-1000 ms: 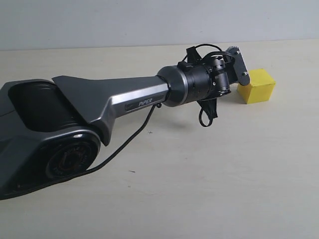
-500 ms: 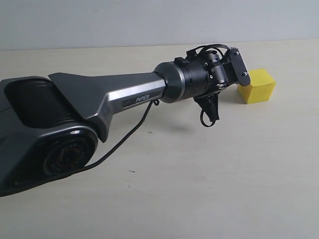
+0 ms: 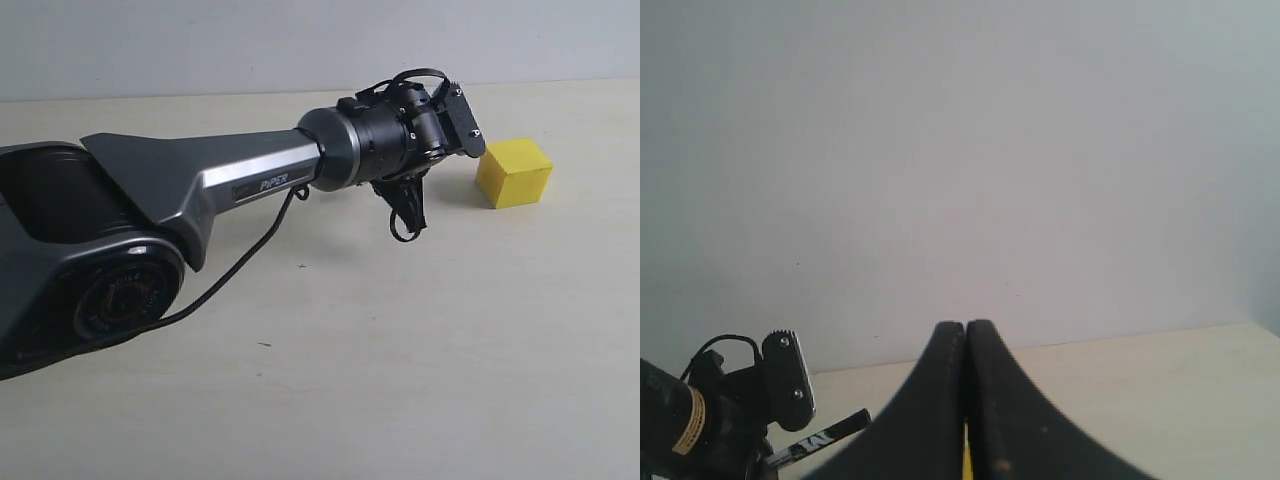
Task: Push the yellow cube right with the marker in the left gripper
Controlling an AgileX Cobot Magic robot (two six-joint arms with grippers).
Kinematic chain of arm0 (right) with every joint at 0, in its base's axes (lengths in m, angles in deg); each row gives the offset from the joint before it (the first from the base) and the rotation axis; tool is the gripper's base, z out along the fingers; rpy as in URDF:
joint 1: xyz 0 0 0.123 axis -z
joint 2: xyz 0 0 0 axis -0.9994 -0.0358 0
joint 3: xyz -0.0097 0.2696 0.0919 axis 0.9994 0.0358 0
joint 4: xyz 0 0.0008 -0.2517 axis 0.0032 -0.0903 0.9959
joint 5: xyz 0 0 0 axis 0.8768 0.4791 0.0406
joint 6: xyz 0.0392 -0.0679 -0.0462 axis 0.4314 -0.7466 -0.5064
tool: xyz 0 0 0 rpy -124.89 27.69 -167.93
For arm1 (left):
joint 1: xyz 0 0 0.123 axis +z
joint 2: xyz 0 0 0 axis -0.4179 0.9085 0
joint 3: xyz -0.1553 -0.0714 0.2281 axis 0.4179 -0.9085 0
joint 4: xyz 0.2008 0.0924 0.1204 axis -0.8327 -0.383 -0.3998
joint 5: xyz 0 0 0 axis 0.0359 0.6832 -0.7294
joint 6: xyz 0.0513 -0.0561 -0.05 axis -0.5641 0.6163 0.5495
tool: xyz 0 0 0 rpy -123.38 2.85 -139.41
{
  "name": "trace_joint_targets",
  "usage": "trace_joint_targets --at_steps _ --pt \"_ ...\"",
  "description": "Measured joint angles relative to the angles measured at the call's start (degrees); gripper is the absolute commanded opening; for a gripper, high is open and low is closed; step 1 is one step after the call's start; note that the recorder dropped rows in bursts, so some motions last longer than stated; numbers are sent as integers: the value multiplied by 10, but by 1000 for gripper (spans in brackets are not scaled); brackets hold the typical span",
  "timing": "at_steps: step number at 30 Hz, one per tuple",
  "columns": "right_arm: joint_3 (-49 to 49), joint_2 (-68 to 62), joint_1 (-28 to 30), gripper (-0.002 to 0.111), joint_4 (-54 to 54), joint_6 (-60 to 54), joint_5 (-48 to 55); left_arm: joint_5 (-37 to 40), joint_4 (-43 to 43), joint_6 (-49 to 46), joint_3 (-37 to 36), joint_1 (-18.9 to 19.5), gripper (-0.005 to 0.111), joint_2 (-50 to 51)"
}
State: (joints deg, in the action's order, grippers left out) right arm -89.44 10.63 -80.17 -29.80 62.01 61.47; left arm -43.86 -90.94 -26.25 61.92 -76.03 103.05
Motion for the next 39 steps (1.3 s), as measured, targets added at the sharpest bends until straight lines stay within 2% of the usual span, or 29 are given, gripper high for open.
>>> trace_joint_targets --at_steps 4,10,23,32,39 --pt "0 0 0 0 0 0 0 3 43 -25 0 0 0 1" --pt "0 0 0 0 0 0 0 -5 58 -29 0 0 0 12" --pt "0 0 0 0 0 0 0 -101 66 5 0 0 0 14" --pt "0 0 0 0 0 0 0 -46 42 11 0 3 0 14" --pt "0 0 0 0 0 0 0 -65 49 11 0 4 0 20"
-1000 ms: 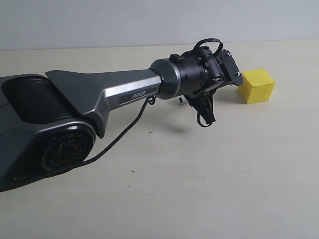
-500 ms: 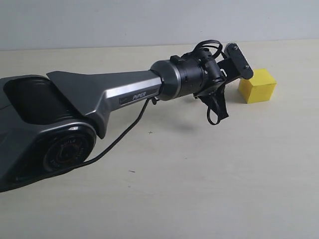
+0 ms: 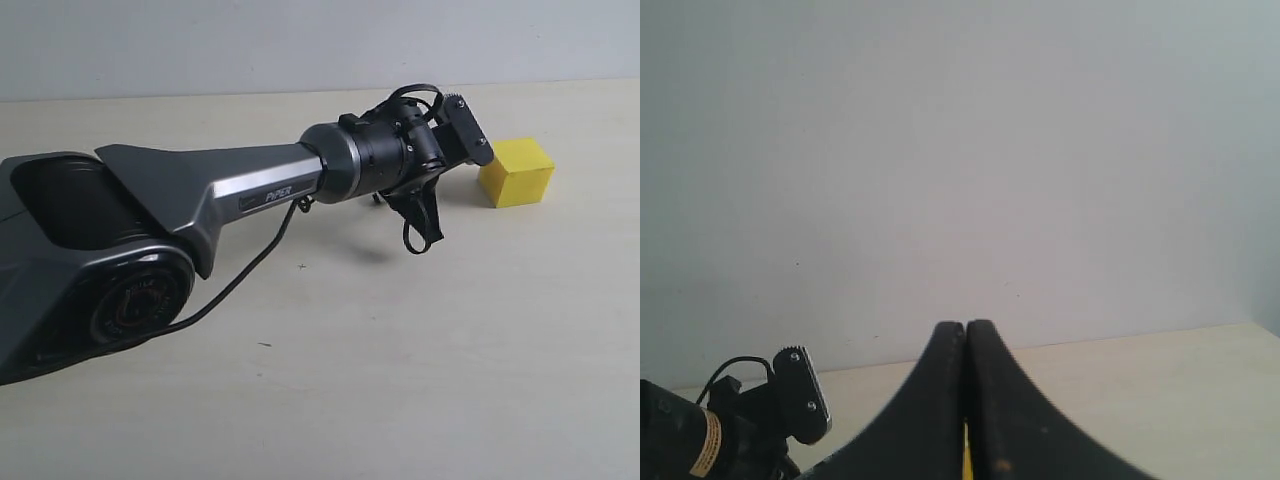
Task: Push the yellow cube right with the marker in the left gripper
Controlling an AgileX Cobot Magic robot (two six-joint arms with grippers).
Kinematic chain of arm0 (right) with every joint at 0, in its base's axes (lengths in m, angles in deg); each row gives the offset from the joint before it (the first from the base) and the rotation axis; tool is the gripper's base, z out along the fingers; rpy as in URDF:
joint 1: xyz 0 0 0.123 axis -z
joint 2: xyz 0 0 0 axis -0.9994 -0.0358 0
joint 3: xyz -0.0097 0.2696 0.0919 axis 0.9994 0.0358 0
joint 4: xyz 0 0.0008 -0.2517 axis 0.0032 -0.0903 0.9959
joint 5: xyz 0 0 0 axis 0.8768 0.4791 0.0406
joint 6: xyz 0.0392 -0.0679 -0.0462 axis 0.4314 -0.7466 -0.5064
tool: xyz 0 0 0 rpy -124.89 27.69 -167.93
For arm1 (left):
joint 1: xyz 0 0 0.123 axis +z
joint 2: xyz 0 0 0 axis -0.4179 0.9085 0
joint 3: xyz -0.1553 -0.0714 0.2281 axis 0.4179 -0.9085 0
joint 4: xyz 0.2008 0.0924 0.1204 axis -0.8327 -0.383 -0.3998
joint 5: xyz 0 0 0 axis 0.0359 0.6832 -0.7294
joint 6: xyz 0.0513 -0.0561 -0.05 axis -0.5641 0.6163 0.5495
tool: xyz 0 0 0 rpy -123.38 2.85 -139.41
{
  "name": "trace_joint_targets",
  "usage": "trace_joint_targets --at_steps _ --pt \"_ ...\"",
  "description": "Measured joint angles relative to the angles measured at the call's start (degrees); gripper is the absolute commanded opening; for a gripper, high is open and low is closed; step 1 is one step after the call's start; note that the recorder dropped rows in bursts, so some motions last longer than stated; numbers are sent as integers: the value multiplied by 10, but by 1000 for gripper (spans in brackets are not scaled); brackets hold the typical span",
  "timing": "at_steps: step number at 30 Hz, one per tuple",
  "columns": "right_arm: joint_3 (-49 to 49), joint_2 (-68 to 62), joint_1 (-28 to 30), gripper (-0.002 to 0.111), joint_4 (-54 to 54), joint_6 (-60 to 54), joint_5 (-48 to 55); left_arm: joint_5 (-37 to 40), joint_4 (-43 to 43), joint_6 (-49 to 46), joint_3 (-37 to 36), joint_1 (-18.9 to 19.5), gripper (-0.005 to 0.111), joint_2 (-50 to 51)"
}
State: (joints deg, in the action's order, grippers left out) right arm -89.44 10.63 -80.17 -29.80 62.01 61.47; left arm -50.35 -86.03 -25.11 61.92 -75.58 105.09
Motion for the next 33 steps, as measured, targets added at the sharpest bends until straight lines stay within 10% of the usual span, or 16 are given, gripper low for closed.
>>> trace_joint_targets --at_steps 16,33 --pt "0 0 0 0 0 0 0 -7 5 6 60 0 0 25" --pt "0 0 0 0 0 0 0 203 16 30 54 5 0 -101"
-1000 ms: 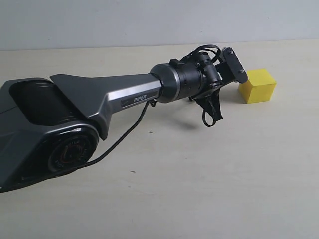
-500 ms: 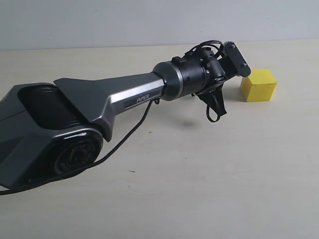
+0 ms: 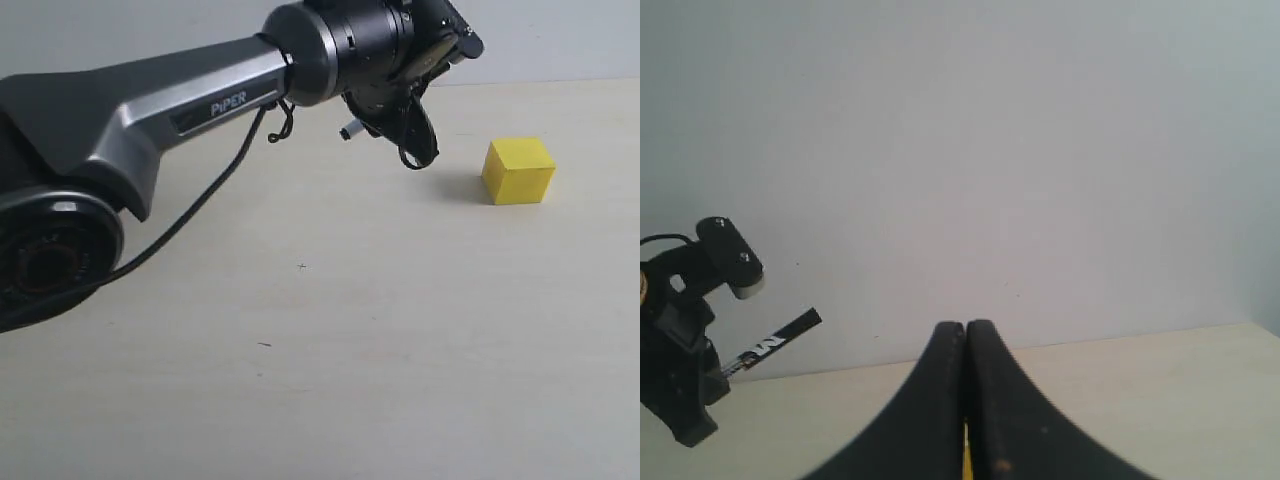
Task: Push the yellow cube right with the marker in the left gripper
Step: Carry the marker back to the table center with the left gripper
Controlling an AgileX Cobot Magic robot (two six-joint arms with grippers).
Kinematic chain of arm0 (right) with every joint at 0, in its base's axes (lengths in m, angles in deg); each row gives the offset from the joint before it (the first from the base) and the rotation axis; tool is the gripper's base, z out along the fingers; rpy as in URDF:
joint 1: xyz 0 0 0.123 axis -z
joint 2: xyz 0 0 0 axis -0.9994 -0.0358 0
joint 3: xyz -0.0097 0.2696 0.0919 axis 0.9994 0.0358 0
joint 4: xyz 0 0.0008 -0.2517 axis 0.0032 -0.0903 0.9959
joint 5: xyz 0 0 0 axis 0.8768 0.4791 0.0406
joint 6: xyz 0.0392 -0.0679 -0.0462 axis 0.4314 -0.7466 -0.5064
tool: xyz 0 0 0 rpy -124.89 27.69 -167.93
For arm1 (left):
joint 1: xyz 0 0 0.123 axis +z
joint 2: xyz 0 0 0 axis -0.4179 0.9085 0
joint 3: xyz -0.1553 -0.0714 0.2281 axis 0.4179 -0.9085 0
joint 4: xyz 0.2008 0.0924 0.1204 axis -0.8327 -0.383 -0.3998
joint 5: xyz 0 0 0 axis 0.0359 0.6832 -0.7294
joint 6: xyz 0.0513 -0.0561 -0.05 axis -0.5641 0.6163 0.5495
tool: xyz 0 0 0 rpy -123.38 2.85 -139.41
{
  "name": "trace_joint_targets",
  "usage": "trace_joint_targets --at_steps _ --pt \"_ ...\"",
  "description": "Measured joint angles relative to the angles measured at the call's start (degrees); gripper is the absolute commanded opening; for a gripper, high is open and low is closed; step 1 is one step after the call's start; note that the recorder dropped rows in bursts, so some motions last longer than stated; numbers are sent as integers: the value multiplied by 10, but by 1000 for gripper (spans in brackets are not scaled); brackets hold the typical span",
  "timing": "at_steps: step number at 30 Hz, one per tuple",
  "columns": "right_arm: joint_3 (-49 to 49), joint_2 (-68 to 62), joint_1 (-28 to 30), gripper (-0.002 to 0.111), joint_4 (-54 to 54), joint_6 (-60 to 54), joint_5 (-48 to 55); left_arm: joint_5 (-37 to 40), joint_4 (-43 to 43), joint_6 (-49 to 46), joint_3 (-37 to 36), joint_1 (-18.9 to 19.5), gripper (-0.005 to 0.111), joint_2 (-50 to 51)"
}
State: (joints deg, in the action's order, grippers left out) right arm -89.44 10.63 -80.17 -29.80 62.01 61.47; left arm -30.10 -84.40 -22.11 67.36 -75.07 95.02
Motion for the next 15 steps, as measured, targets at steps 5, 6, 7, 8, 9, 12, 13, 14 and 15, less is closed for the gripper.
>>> trace_joint_targets --at_steps 5,6,7,8,9,12,13,14,15 --pt "0 0 0 0 0 0 0 46 3 2 -23 0 0 -20" --pt "0 0 0 0 0 0 0 53 8 2 -30 0 0 -20" --pt "0 0 0 0 0 0 0 55 18 2 -38 0 0 -20" --pt "0 0 0 0 0 0 0 55 31 2 -46 -1 0 -20" --pt "0 0 0 0 0 0 0 53 48 2 -55 -1 0 -21" --pt "0 0 0 0 0 0 0 43 122 4 -81 5 0 -38" --pt "0 0 0 0 0 0 0 42 138 9 -91 7 0 -49" --pt "0 0 0 0 0 0 0 42 146 19 -101 8 0 -61" --pt "0 0 0 0 0 0 0 41 152 31 -117 11 0 -78"
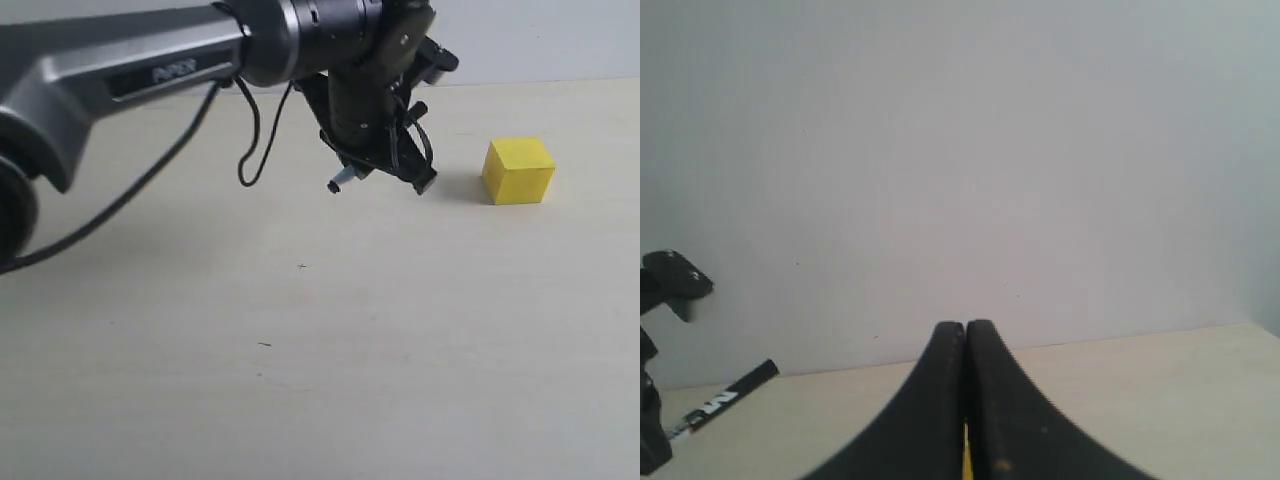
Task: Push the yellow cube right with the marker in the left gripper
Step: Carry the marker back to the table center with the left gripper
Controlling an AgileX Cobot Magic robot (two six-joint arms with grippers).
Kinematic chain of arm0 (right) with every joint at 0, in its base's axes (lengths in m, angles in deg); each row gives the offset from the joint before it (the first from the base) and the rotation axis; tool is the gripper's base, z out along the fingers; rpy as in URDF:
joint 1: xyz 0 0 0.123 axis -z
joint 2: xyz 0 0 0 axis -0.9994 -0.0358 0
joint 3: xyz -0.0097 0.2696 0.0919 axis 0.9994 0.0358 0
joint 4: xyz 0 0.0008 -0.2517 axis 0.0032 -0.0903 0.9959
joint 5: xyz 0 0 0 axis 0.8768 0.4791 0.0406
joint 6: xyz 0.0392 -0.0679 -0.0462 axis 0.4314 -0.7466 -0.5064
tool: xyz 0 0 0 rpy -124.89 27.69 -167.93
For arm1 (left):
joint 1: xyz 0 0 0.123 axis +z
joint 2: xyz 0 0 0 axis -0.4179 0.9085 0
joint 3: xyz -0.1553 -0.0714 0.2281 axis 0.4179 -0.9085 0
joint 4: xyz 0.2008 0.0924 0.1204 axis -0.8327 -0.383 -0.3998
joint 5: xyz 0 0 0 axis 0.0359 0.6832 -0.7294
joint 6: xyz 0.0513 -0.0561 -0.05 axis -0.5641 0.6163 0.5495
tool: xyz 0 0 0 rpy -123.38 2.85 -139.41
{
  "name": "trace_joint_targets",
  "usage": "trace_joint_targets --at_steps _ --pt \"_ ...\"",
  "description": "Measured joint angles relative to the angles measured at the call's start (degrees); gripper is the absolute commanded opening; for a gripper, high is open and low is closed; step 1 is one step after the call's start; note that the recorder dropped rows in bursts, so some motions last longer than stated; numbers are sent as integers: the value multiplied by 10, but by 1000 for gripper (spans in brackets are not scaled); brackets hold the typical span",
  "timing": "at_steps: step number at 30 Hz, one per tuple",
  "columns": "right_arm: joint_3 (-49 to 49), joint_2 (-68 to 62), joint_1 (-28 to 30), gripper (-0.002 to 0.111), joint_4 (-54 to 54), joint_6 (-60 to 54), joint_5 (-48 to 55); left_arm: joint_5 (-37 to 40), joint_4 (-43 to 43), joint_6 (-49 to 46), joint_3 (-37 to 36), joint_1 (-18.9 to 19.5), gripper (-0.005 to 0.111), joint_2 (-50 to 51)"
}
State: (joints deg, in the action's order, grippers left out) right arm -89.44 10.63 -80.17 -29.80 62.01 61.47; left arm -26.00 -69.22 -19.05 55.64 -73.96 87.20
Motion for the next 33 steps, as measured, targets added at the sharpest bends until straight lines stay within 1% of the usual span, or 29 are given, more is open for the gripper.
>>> trace_joint_targets --at_steps 2,4,7,11,13,15,19,22,26,29,33 --pt "0 0 0 0 0 0 0 -8 4 24 -44 4 0 -41" --pt "0 0 0 0 0 0 0 -35 10 41 -108 7 0 -82" --pt "0 0 0 0 0 0 0 -105 49 66 -225 8 0 -153" --pt "0 0 0 0 0 0 0 -202 96 146 -396 9 0 -250" --pt "0 0 0 0 0 0 0 -222 101 178 -453 10 0 -278" --pt "0 0 0 0 0 0 0 -227 105 190 -490 10 0 -294" --pt "0 0 0 0 0 0 0 -227 117 205 -507 9 0 -299" --pt "0 0 0 0 0 0 0 -226 125 254 -507 8 0 -291" --pt "0 0 0 0 0 0 0 -229 128 308 -507 28 0 -263" --pt "0 0 0 0 0 0 0 -243 141 321 -507 43 0 -233" --pt "0 0 0 0 0 0 0 -271 172 318 -495 51 0 -196"
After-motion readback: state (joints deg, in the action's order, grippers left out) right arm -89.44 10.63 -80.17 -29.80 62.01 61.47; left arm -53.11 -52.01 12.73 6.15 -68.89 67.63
